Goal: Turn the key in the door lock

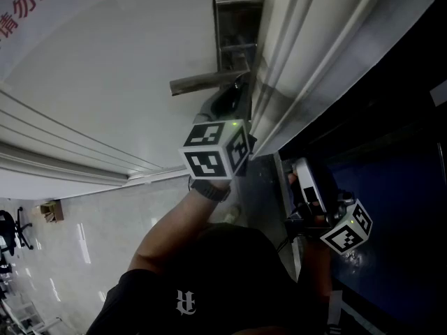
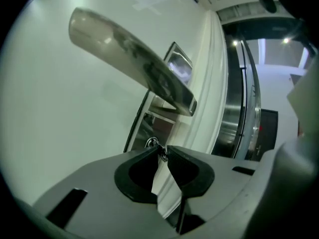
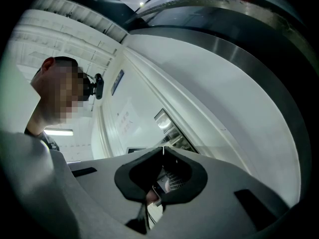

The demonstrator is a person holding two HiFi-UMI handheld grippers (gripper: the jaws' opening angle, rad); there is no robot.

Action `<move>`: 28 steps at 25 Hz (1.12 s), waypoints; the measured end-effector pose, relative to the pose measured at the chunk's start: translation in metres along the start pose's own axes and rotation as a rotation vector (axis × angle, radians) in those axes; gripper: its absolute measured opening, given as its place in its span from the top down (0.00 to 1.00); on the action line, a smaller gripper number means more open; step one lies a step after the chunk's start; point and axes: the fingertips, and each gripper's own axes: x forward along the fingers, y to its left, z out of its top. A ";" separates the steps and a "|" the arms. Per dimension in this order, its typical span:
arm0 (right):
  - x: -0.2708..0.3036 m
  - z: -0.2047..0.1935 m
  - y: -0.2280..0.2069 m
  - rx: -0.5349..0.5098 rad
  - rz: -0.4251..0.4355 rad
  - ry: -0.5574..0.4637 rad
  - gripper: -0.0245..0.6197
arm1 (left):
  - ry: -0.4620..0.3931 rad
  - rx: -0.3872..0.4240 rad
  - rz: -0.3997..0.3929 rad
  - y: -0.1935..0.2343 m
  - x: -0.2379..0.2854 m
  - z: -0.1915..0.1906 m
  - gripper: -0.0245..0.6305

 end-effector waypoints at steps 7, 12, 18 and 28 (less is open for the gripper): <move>0.000 -0.001 0.003 0.000 0.006 -0.004 0.94 | -0.013 0.347 0.120 -0.002 -0.002 0.002 0.87; -0.003 -0.001 0.001 0.001 0.001 -0.008 0.94 | -0.037 0.617 0.200 -0.006 -0.001 0.004 0.87; -0.004 -0.005 0.000 0.001 -0.001 0.000 0.94 | -0.016 0.826 0.224 -0.009 0.000 0.003 0.88; -0.001 -0.009 -0.004 -0.052 -0.013 0.031 0.94 | 0.039 1.214 0.233 -0.012 0.001 -0.003 0.90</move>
